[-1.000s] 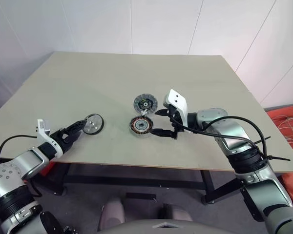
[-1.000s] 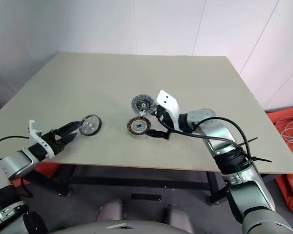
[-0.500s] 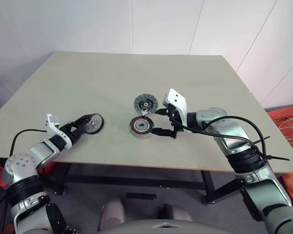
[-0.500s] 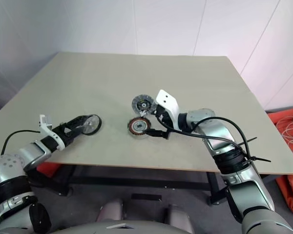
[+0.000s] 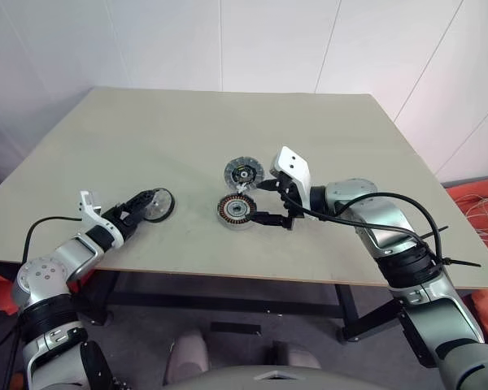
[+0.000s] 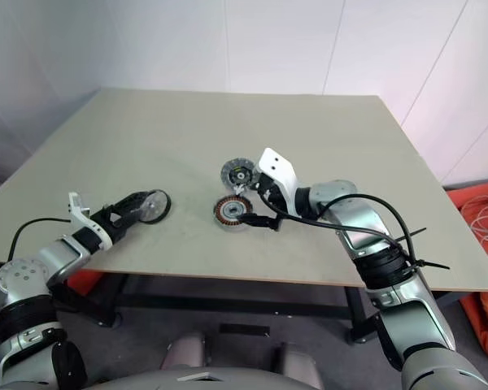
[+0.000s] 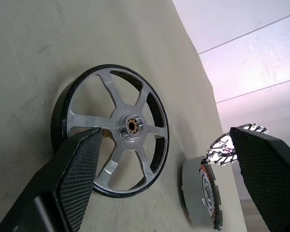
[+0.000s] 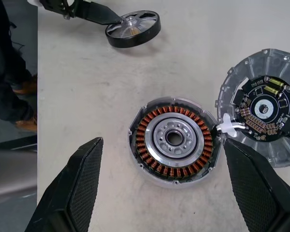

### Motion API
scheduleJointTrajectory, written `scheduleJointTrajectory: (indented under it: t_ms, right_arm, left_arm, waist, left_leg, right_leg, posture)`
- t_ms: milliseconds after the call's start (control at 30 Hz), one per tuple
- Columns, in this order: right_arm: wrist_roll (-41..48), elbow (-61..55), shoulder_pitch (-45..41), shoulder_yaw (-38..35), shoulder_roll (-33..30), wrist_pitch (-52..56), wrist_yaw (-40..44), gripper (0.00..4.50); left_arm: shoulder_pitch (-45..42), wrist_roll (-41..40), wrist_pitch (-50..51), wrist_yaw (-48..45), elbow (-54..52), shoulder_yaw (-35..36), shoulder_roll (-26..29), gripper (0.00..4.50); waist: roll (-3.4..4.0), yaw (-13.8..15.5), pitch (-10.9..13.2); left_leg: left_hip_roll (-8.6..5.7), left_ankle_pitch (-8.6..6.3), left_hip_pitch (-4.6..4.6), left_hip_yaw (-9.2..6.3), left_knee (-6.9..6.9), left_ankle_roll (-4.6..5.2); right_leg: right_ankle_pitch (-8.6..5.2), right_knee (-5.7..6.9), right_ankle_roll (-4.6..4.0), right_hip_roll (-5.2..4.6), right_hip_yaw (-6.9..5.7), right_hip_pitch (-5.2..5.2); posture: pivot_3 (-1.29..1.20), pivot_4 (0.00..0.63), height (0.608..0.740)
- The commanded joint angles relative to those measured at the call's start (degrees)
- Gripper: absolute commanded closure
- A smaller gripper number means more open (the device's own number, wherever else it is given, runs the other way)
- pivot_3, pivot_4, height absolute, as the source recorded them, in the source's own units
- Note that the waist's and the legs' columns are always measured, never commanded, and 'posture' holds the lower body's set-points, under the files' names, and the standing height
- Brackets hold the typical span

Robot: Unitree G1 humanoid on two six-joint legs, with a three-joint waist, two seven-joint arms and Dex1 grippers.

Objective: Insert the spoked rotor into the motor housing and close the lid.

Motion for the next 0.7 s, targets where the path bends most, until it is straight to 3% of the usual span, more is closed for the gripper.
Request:
scheduleJointTrajectory:
  t_ms: [33, 300, 700]
  right_arm:
    - [0.9, -1.5, -1.4, -2.0, -0.2, -0.4, -0.4, 0.01]
    - [1.2, -1.7, -1.0, -2.4, -0.7, -0.3, -0.7, 0.01]
    - [1.0, -1.3, -1.7, -2.4, -0.2, -0.4, -0.6, 0.01]
  left_arm:
    - [0.5, -0.6, 0.1, 0.7, -3.4, -1.8, -0.5, 0.00]
    - [5.0, -1.9, 0.3, 1.4, -7.0, -0.9, 1.2, 0.00]
    - [0.8, -0.5, -3.9, 1.4, -4.8, -3.8, -0.2, 0.00]
  waist:
    - [-0.01, 0.4, 0.0]
    - [0.01, 0.3, 0.0]
    - [-0.01, 0.5, 0.0]
  left_leg:
    - [0.00, 0.00, 0.00, 0.00, 0.00, 0.00]
    - [0.01, -0.02, -0.04, 0.06, -0.23, 0.03]
    - [0.00, -0.02, -0.17, 0.03, -0.25, 0.03]
  right_leg:
    - [0.00, 0.00, 0.00, 0.00, 0.00, 0.00]
    - [0.00, -0.21, 0.00, 0.01, 0.02, -0.08]
    - [0.03, -0.42, 0.05, 0.02, 0.00, -0.06]
  posture:
    - [0.00, 0.000, 0.740]
    - [0.00, 0.000, 0.740]
    - [0.00, 0.000, 0.740]
